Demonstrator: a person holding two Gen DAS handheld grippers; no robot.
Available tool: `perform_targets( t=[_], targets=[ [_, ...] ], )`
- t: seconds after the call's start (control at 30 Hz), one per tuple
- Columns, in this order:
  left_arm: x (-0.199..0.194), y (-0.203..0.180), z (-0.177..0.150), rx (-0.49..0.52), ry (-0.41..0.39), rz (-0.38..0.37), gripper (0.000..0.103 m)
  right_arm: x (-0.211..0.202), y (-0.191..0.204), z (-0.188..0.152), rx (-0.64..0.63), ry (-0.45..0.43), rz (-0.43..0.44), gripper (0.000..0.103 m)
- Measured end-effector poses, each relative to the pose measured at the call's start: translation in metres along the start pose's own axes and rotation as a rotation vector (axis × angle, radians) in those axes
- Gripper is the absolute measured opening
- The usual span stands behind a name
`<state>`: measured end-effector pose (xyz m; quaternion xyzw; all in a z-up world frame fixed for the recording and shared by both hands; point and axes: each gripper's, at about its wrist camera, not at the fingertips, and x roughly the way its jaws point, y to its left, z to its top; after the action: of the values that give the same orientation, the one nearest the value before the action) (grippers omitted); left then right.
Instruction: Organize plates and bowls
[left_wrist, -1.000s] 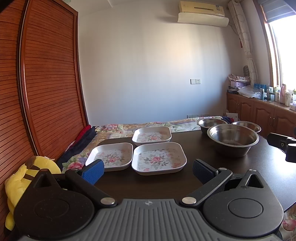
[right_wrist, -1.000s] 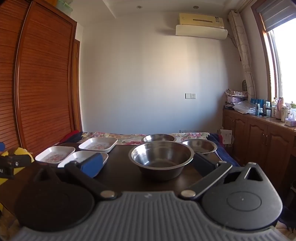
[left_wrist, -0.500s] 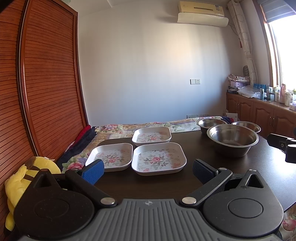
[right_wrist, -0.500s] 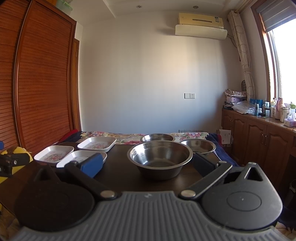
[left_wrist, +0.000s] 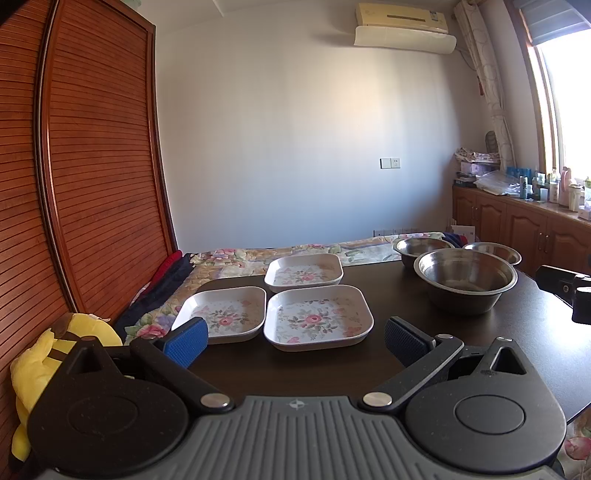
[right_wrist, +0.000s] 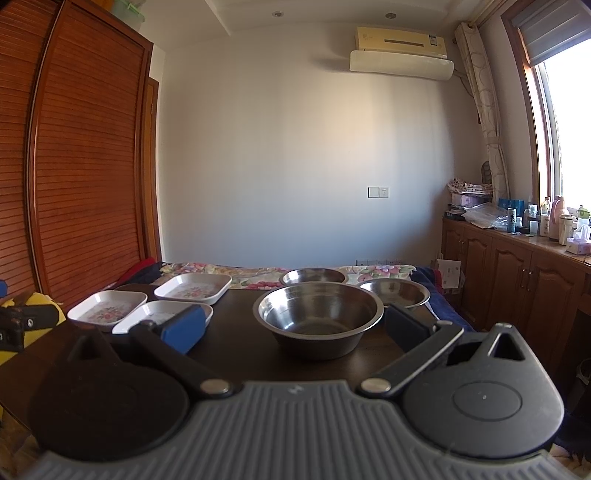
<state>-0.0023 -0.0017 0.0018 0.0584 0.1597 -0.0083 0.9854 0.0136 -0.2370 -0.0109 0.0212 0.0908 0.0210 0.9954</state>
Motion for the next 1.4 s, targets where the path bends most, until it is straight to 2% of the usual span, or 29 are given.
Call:
perform_targets(
  t=[1.0,1.4],
  targets=[
    [0.000,0.001,0.000,0.001,0.002,-0.001,0.103,-0.001,0.000,0.000,-0.001,0.002,0.000,0.103],
    [0.015,0.003,-0.009,0.012,0.058,-0.015,0.103,0.008,0.006,-0.007,-0.010,0.031,0.014,0.103]
  ],
)
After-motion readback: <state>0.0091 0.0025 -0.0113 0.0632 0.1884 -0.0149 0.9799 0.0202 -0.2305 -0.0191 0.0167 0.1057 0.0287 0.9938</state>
